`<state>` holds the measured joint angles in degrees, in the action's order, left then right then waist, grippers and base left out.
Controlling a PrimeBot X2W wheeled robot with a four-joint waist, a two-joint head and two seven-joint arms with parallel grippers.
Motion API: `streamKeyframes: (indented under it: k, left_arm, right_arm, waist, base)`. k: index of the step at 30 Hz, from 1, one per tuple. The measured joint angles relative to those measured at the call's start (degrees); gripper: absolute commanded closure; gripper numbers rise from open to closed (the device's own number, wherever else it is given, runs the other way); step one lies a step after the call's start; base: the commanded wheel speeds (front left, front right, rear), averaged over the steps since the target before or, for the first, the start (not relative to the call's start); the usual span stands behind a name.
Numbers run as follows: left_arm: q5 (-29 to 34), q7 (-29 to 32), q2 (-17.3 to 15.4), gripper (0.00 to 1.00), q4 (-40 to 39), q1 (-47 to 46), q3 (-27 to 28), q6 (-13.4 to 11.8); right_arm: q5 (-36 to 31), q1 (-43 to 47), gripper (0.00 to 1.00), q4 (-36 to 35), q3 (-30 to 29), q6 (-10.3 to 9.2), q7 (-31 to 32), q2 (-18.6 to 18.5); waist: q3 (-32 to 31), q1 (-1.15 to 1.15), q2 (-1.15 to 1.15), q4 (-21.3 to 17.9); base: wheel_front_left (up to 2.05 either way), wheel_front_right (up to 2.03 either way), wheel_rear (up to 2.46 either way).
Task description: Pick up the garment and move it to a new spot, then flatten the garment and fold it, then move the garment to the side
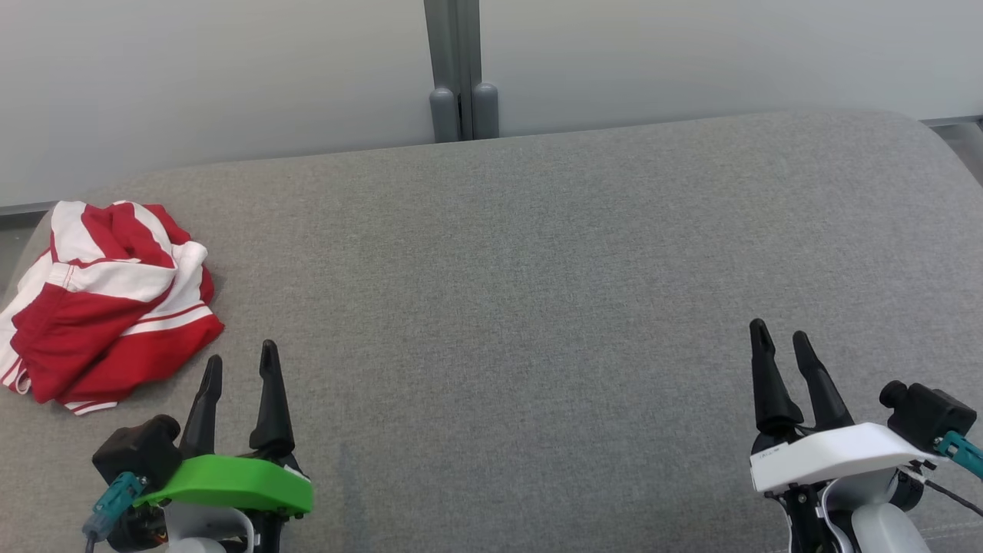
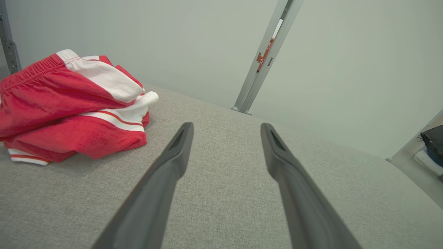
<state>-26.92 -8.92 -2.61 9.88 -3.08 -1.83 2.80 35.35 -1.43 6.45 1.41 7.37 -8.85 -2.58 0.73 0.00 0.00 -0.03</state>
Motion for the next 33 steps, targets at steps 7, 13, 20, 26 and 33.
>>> streamKeyframes:
  k: [7,13,20,26,33]
  left_arm:
    - [4.20,-1.01,-0.09,0.00,0.04,0.01,-0.53,-0.46]
    - [7.56,-1.76,-0.21,0.00,0.08,0.01,-1.00,-0.79]
    - [11.12,-2.77,-0.35,0.00,0.22,0.01,-1.54,-1.04]
    - [13.99,-3.35,-0.40,0.00,0.40,0.01,-1.93,-1.12]
    - [17.81,-4.54,-0.56,0.00,1.23,0.08,-2.18,-1.14]
  right_arm:
    - [-4.11,0.02,0.00,-0.19,0.14,0.01,-0.94,-0.01]
    - [-7.43,0.02,0.00,-0.74,0.21,0.01,-1.86,-0.03]
    - [-10.91,0.07,0.00,-1.14,0.75,0.02,-2.70,-0.05]
    - [-13.80,0.50,0.00,-1.47,1.04,0.02,-3.38,-0.08]
    - [-18.07,0.87,0.00,-1.86,1.31,0.02,-4.45,-0.13]
  waist:
    - [0.20,0.00,0.00,-0.03]
    - [0.27,0.00,0.00,0.01]
    - [0.21,0.00,0.00,0.06]
    - [0.05,0.00,0.00,0.18]
    - [-0.26,0.00,0.00,0.25]
  base:
    - [0.00,0.00,0.00]
    - [0.00,0.00,0.00]
    - [0.00,0.00,0.00]
    - [0.00,0.00,0.00]
    - [0.00,0.00,0.00]
